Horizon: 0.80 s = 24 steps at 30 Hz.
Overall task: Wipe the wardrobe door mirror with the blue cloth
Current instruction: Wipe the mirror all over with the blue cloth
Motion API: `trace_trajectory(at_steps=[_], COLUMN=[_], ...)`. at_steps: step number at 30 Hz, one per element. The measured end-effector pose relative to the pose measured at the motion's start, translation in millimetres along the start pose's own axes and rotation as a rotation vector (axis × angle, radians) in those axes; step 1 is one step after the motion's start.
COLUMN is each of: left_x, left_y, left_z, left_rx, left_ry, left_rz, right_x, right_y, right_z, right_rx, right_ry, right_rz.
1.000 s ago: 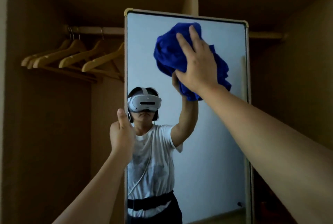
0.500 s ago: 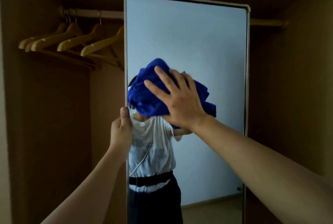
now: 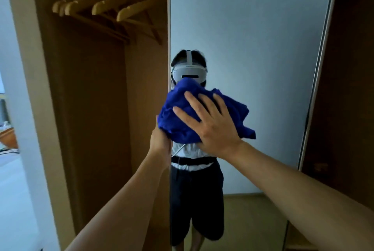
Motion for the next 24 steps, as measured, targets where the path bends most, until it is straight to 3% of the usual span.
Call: trace_trajectory(at_steps=[5,10,14,19,24], left_x=[14.0,15.2,13.0,-2.8,-8.5], left_y=[6.4,5.6,6.9,4.4,0.9], left_z=[-1.3,3.8,5.9,5.6,2.1], left_rx=[0.004,0.016,-0.042,-0.139,-0.238], left_ry=[0.177,0.18,0.142,-0.113,-0.27], left_rz=[-0.014,0.09,0.173,0.273,0.272], right_x=[21.5,55.6,51.0,-28.6,-67.0], right_y=[-14.4,-32.8,-29.4,-7.2,-5.6], right_z=[-60.8,-117.0,-104.4,-17.5,19.0], right_rx=[0.01,0.077,0.083,-0.005,0.015], right_ry=[0.038,0.287,0.408,0.02,-0.163], right_rz=[0.045,0.033,0.054,-0.008,-0.048])
Point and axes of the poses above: each hand's wrist, its own z-axis towards the middle knuckle, its own y-axis out of the back of the hand, x = y × z, the point moved 9 cm from there along z, towards the middle knuckle, and after that the axes turned 13 degrees about -z, right-handed, at the moved point
